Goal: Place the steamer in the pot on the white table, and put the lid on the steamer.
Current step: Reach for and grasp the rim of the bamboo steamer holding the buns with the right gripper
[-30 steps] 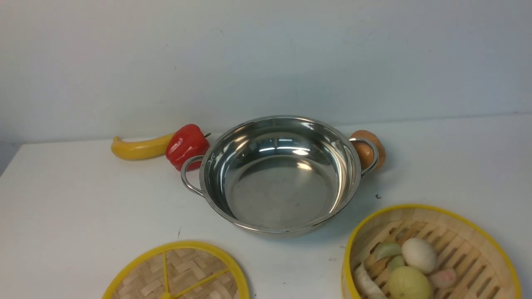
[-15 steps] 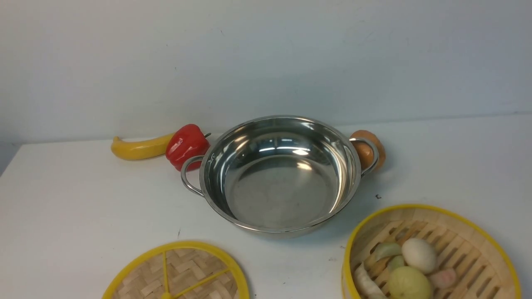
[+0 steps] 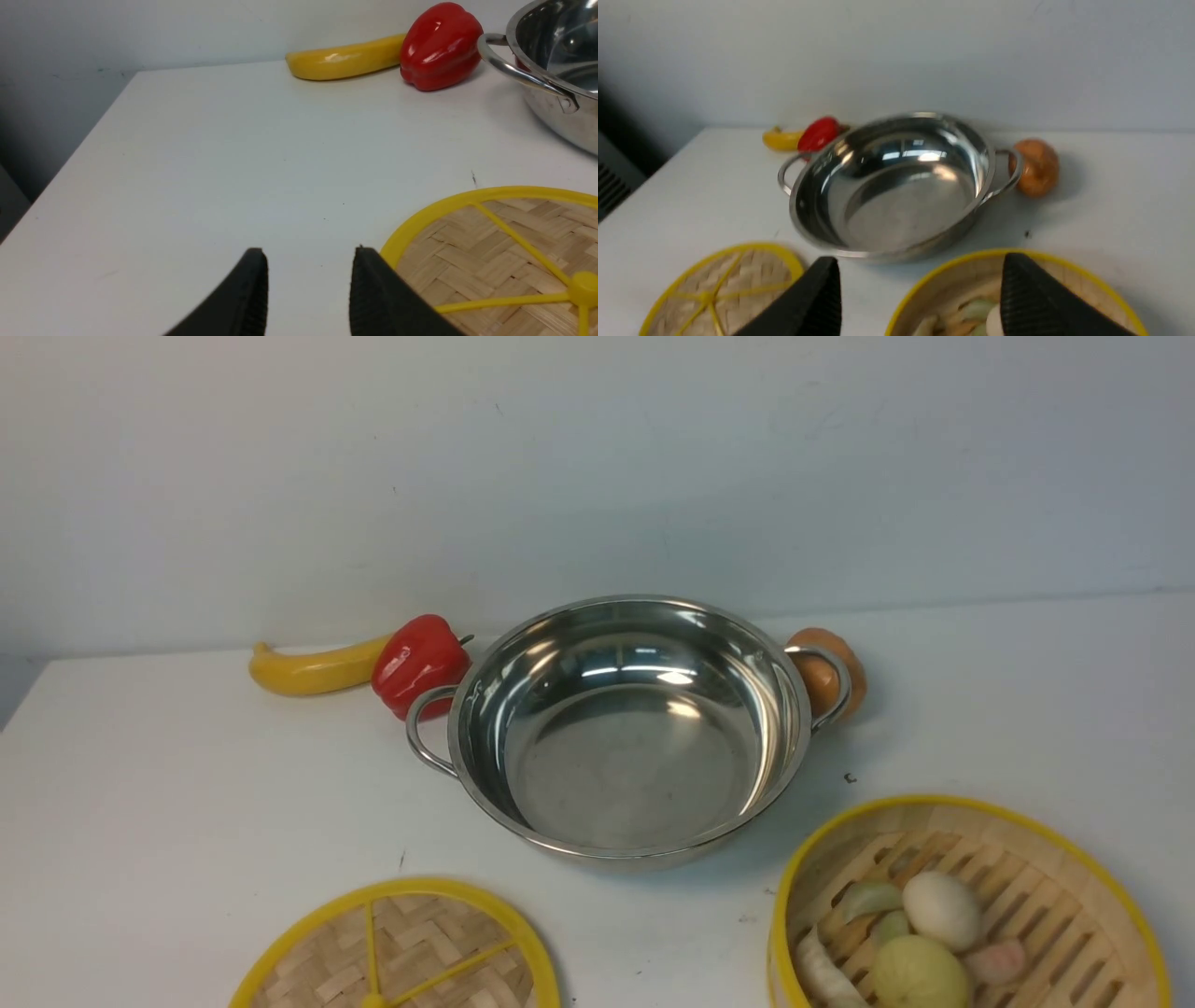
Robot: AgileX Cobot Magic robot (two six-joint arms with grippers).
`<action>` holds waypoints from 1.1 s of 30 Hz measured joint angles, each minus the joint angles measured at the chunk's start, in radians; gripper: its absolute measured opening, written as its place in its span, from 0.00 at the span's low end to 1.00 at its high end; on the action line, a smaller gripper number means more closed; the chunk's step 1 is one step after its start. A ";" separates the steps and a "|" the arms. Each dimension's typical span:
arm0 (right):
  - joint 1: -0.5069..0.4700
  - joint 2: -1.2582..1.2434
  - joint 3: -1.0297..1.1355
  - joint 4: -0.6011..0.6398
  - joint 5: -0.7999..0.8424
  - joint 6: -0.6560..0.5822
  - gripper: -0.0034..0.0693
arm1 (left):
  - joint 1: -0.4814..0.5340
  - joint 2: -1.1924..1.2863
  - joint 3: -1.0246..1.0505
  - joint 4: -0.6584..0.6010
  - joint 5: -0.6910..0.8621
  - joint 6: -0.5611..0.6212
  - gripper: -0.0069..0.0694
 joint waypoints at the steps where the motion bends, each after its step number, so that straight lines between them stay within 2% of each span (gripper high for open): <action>1: 0.000 0.004 0.000 0.000 0.038 -0.034 0.66 | 0.000 0.000 0.000 0.000 0.000 0.000 0.41; 5: 0.000 0.004 0.000 -0.001 0.122 -0.111 0.66 | 0.000 0.000 0.000 0.000 -0.001 0.000 0.41; 14: 0.000 0.004 0.000 -0.007 0.171 -0.116 0.66 | 0.000 0.000 0.000 0.000 -0.001 0.000 0.41; 23: 0.000 0.126 0.000 -0.317 0.142 0.150 0.66 | 0.000 0.000 0.000 0.000 -0.001 0.000 0.41; 33: 0.000 0.435 0.000 -0.400 0.091 0.165 0.66 | 0.000 0.000 0.000 0.000 -0.001 0.000 0.41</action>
